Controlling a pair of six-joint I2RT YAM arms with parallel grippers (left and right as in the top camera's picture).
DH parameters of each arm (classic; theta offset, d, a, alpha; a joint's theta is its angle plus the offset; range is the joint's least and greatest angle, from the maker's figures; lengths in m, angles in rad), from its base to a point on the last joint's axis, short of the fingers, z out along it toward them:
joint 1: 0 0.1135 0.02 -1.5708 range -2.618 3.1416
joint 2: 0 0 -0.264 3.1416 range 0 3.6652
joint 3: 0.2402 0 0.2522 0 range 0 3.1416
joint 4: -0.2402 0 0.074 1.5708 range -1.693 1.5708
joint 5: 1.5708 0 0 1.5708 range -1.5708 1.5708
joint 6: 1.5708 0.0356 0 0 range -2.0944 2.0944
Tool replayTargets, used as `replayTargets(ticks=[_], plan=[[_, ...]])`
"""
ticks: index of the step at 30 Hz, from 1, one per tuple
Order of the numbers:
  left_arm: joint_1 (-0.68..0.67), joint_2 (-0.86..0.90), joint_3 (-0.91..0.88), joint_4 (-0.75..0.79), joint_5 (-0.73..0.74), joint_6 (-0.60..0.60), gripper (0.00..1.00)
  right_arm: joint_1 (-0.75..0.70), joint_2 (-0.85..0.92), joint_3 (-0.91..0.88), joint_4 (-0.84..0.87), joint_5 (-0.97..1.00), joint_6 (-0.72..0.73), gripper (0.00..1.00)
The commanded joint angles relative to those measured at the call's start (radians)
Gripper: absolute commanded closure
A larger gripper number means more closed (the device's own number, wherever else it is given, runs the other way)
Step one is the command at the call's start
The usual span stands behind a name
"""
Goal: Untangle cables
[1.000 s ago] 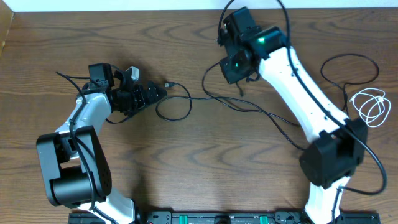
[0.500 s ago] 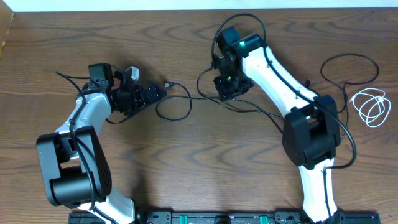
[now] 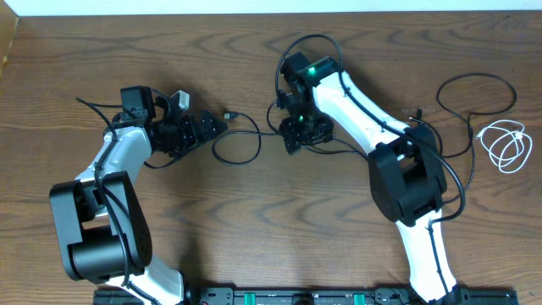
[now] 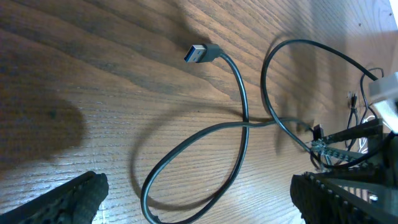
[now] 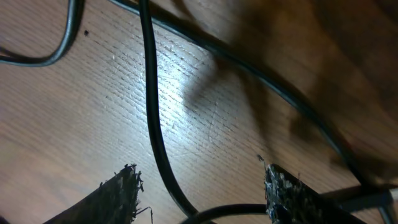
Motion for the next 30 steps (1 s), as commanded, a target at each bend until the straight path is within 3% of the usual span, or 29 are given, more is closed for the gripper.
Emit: replayTargets(ticks=[1,12,14,15,21,30], plan=[[0.005,0.013,0.004,-0.002,-0.010,0.005,0.02,0.008,0.016,0.003,0.003,0.039,-0.020,0.37],[0.005,0.013,0.004,-0.002,-0.010,0.005,0.02,0.007,0.016,0.003,0.020,0.072,-0.020,0.62],[0.005,0.013,0.004,-0.001,-0.010,0.005,0.02,0.008,0.016,0.003,0.022,0.072,-0.020,0.81],[0.005,0.013,0.004,-0.001,-0.010,0.005,0.02,0.011,0.012,0.005,0.024,0.071,-0.020,0.99],[0.005,0.013,0.004,-0.002,-0.010,0.005,0.02,0.007,-0.058,0.025,0.020,0.064,-0.020,0.99],[0.005,0.013,0.004,-0.001,-0.010,0.005,0.02,0.009,-0.318,0.051,0.102,-0.061,-0.046,0.99]])
